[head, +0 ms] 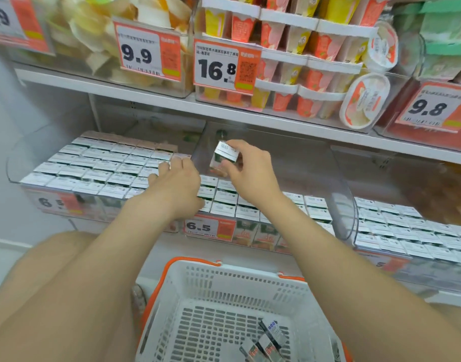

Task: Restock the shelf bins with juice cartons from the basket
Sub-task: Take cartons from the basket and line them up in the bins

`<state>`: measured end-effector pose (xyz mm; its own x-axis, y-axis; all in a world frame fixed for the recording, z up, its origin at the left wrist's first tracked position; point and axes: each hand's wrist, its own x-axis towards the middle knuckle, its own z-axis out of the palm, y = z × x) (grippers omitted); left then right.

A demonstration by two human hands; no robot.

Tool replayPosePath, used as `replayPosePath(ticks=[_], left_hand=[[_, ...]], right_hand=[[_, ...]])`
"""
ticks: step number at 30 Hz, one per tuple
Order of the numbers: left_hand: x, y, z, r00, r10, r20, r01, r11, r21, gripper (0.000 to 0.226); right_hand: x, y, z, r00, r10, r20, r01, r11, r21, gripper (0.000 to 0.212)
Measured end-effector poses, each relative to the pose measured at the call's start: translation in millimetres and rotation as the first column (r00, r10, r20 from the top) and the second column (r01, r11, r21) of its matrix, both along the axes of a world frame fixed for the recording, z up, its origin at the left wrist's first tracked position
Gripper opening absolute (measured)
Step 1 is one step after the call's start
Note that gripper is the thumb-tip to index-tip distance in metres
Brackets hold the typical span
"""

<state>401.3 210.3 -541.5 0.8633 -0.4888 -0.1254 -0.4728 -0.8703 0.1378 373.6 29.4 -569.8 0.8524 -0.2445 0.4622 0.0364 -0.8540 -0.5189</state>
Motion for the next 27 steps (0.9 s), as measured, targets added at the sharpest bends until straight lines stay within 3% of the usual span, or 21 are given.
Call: replayPosePath(ticks=[3, 7, 10, 12, 15, 18, 21, 23, 25, 27], left_hand=[[0, -5, -2, 0.997, 0.015, 0.074, -0.015, 1.000, 0.012, 0.054], [-1, -6, -3, 0.993, 0.003, 0.120, -0.006, 1.000, 0.019, 0.044], [-4, -5, -1, 0.991, 0.000, 0.134, 0.001, 1.000, -0.009, 0.040], [-9, -5, -3, 0.987, 0.000, 0.159, 0.008, 0.999, -0.051, 0.040], [-20, -3, -7, 0.942, -0.043, 0.334, 0.092, 0.987, -0.133, 0.043], [-40, -1, -7, 0.898, -0.141, 0.417, 0.281, 0.913, -0.297, 0.032], [-71, 0, -13, 0.936, -0.252, 0.245, 0.331, 0.867, -0.372, 0.010], [-92, -5, -28, 0.922, -0.378, 0.083, 0.386, 0.880, -0.276, 0.004], [-112, -18, -49, 0.868, -0.492, -0.069, 0.485, 0.869, -0.100, 0.011], [-128, -35, -76, 0.807, -0.546, -0.224, 0.575, 0.813, 0.091, 0.023]], right_hand=[[31, 0, -11, 0.973, 0.043, -0.227, -0.034, 0.998, 0.044, 0.022], [45, -2, -15, 0.838, 0.125, -0.531, -0.145, 0.989, 0.004, 0.042], [41, -6, -14, 0.792, 0.089, -0.604, -0.169, 0.983, -0.076, 0.049], [30, -5, -10, 0.841, 0.055, -0.538, -0.150, 0.980, -0.134, 0.045], [-7, 2, -3, 0.971, 0.050, -0.232, -0.092, 0.980, -0.175, 0.040], [-67, 15, 4, 0.993, 0.121, -0.016, -0.122, 0.979, -0.161, 0.031], [-126, 17, -3, 0.983, 0.157, -0.097, -0.172, 0.971, -0.167, 0.025], [-160, 11, -18, 0.949, 0.149, -0.278, -0.203, 0.964, -0.175, 0.025], [-188, 0, -39, 0.836, 0.107, -0.537, -0.242, 0.952, -0.186, 0.027], [-208, -16, -69, 0.651, 0.068, -0.756, -0.278, 0.948, -0.154, 0.028]])
